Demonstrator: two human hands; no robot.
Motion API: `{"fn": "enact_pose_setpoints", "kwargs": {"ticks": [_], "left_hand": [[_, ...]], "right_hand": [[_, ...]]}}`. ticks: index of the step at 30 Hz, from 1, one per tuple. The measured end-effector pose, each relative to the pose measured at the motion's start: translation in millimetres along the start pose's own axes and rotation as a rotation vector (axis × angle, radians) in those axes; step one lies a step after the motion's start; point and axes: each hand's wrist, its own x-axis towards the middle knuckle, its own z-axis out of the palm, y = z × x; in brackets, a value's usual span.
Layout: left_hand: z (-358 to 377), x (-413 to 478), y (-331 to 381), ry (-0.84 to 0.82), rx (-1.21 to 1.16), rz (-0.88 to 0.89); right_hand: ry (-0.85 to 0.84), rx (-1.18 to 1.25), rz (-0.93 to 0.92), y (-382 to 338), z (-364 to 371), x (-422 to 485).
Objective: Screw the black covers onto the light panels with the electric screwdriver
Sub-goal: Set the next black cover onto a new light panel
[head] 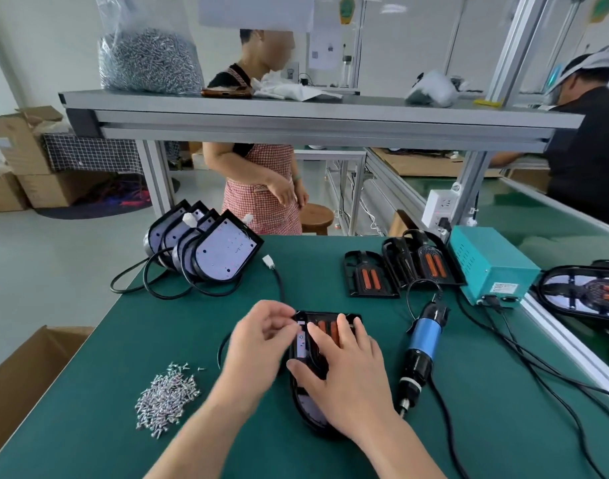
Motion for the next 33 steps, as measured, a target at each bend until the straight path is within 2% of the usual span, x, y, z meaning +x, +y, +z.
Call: {"fn": "enact_pose_setpoints", "kwargs": {"ticks": [4, 6, 7, 9, 11, 14, 16, 20, 23, 26, 29, 33], "left_hand": [[41.9, 2.0, 2.8, -0.103, 0.087, 0.045], [47.6, 5.6, 2.7, -0.129, 0.176, 0.052], [47.9, 7.2, 1.8, -0.133, 0.226, 0.057], [48.4, 7.5, 0.5, -0.147, 0.297, 0.071], [50.1, 5.3, 1.1, -0.146, 0.329, 0.077], [52.8, 2.2, 2.8, -0.149, 0.360, 0.101], [54.5, 1.9, 3.9, -0.163, 0.361, 0.115], [57.0, 1.7, 3.8, -0.148, 0.363, 0.090], [56.7, 2.0, 2.9, -0.133, 0.307, 0.056], [56.1, 4.8, 1.6, -0.130, 0.282, 0.046], [55.4, 6.1, 0.4, -0.133, 0.261, 0.032], [54.5, 6.6, -2.1, -0.134, 0.255, 0.027]], "right_hand": [[-0.050, -0.045, -0.044, -4.6, -7.2, -9.5], [-0.043, 0.079, -0.122, 3.8, -18.7, -17.9], [-0.004, 0.206, -0.104, 11.1, -28.3, -21.6], [0.150, 0.382, 0.063, 35.6, -48.2, -22.2], [0.304, 0.328, 0.287, 68.7, -61.3, -14.1], [0.189, 0.216, 0.544, 99.7, -57.0, 0.5], [0.124, 0.190, 0.609, 104.1, -45.0, 9.2], [0.130, 0.217, 0.668, 106.5, -41.1, 21.9], [0.204, 0.425, 0.740, 112.6, -40.2, 17.2], [0.306, 0.778, 0.727, 117.1, -39.8, 6.2], [0.422, 1.114, 0.680, 116.5, -48.2, 6.0], [0.598, 1.688, 0.547, 111.7, -49.4, 15.8]]}}
